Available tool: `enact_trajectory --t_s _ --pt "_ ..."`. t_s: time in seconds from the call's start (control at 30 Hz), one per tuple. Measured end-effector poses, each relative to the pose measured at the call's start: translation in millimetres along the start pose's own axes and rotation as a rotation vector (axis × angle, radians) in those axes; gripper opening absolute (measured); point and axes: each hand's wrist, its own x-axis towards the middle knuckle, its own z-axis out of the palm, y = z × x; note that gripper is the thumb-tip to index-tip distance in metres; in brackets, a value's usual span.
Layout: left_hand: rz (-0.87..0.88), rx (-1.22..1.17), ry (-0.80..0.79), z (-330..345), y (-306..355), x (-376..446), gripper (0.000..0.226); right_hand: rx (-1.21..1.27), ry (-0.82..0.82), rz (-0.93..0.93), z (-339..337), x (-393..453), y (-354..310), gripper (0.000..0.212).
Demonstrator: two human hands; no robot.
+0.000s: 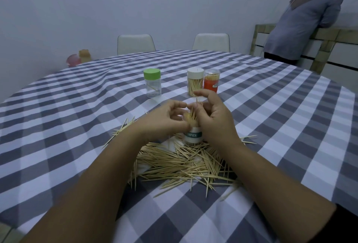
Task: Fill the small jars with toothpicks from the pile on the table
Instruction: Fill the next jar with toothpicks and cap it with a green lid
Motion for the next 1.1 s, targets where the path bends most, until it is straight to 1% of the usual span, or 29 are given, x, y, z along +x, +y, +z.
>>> enact_trajectory --t_s 0.03,0.07,0.1,0.2,0.27,0.3,0.37,0.43,0.47,0.57,0.67,0.7,0.73,0.8,0.83,0.87,0.93,1.0,1.07,1.1 --pt "-0.008 0.045 -0.018 1.2 -2.4 0.7 0.081 -0.015 -0.001 -0.006 -0.4 0.2 0.5 0.023" --pt "-0.004 0.074 -0.019 3.1 -3.2 1.1 0.087 -0.030 0.002 -0.005 -0.7 0.3 0.7 0.025" --pt "0.004 0.084 -0.012 4.5 -4.2 2.0 0.086 -0.044 0.011 0.006 -0.4 0.7 0.9 0.024" --pt "0.038 0.102 -0.007 7.3 -2.8 2.4 0.064 -0.050 0.063 0.073 -1.0 2.9 -0.5 0.019" --pt "0.047 0.108 -0.017 7.4 -1.7 1.8 0.054 -0.084 0.067 0.097 -3.4 3.7 -1.9 0.020" --pt "0.046 0.107 -0.012 7.3 -1.4 1.4 0.053 -0.117 0.043 0.090 -4.8 3.8 -1.2 0.021" --pt "0.052 0.124 0.029 7.5 -0.8 0.7 0.050 -0.213 -0.073 0.009 -6.9 3.0 -0.6 0.026" --pt "0.070 0.150 0.082 8.0 -0.6 0.4 0.051 -0.308 -0.194 -0.091 -5.4 2.2 2.7 0.038" --pt "0.075 0.151 0.100 7.9 -0.9 0.3 0.051 -0.347 -0.217 -0.112 -4.9 2.1 3.9 0.044" --pt "0.073 0.135 0.108 7.5 -2.9 0.6 0.049 -0.466 -0.207 -0.161 -5.6 2.7 3.4 0.053" --pt "0.074 0.154 0.104 7.5 -3.7 0.9 0.046 -0.582 -0.299 -0.185 -6.5 1.9 3.6 0.056" --pt "0.073 0.165 0.112 7.6 -4.1 1.5 0.049 -0.539 -0.296 -0.165 -7.1 2.6 4.2 0.056" --pt "0.072 0.179 0.123 8.0 -4.1 1.4 0.054 -0.451 -0.260 -0.143 -8.4 4.1 4.2 0.055" --pt "0.073 0.218 0.144 9.2 -2.7 -0.8 0.067 -0.311 -0.114 -0.112 -13.1 9.1 6.1 0.052" --pt "0.086 0.230 0.148 9.9 -2.3 -1.3 0.071 -0.313 -0.054 -0.089 -16.8 11.6 7.6 0.051" --pt "0.104 0.246 0.147 10.3 -2.5 -1.0 0.071 -0.361 -0.027 -0.047 -20.9 14.0 9.7 0.051" --pt "0.123 0.313 0.135 10.4 -1.5 -1.3 0.064 -0.584 -0.073 0.106 -27.9 17.8 16.7 0.050" --pt "0.120 0.364 0.128 9.7 -0.9 -1.4 0.055 -0.808 -0.189 0.242 -29.8 18.9 23.9 0.048" --pt "0.127 0.380 0.145 9.5 -1.5 -1.6 0.056 -0.866 -0.260 0.299 -28.6 18.3 28.2 0.046" --pt "0.141 0.383 0.157 9.8 -1.2 -2.1 0.060 -0.860 -0.263 0.302 -28.2 18.1 29.2 0.045"
